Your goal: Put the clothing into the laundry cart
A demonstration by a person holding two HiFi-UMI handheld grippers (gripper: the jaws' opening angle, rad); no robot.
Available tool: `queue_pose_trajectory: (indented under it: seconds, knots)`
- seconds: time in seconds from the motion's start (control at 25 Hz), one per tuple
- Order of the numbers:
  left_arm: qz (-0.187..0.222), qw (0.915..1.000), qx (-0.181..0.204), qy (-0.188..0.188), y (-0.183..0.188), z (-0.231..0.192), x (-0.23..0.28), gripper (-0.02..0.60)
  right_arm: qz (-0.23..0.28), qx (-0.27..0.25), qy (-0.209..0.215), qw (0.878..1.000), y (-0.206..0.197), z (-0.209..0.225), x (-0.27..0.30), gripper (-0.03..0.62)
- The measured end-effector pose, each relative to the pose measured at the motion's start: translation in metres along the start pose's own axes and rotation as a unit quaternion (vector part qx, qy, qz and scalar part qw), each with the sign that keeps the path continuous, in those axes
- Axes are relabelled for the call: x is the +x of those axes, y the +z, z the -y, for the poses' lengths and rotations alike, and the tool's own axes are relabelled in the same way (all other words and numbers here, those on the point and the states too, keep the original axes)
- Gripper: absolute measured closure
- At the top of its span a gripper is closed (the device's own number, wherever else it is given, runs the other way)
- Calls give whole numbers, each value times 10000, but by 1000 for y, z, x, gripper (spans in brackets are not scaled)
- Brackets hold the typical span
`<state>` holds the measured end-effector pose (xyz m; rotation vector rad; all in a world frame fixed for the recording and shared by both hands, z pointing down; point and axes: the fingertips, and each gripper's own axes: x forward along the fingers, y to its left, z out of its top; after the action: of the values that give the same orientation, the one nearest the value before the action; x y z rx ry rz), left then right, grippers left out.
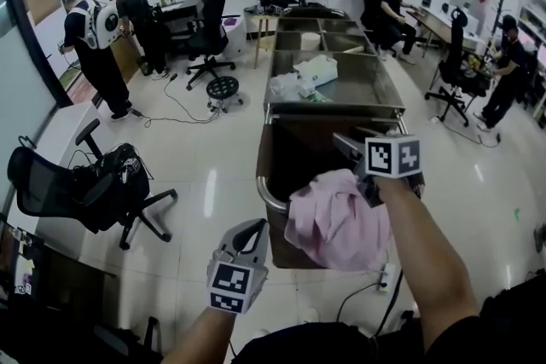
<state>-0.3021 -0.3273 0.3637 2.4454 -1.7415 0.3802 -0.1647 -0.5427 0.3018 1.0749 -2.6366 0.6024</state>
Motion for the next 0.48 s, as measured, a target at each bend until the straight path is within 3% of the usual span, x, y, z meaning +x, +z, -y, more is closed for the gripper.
queue_pose_trajectory:
  seconds: [0.12,0.32,0.48]
  knots:
    - [-20,10000,8,-41,-2,1,2,583,117,-286,-107,9995,0,1,-10,336]
    - [-51,9999,-40,-89,-7,-1,-2,583,-181,386,177,9989,-37,1,-11,336]
    - [-73,9998,-8,-163,-10,-1,-4,583,73,252,270,9993,-33,-9,-22,361]
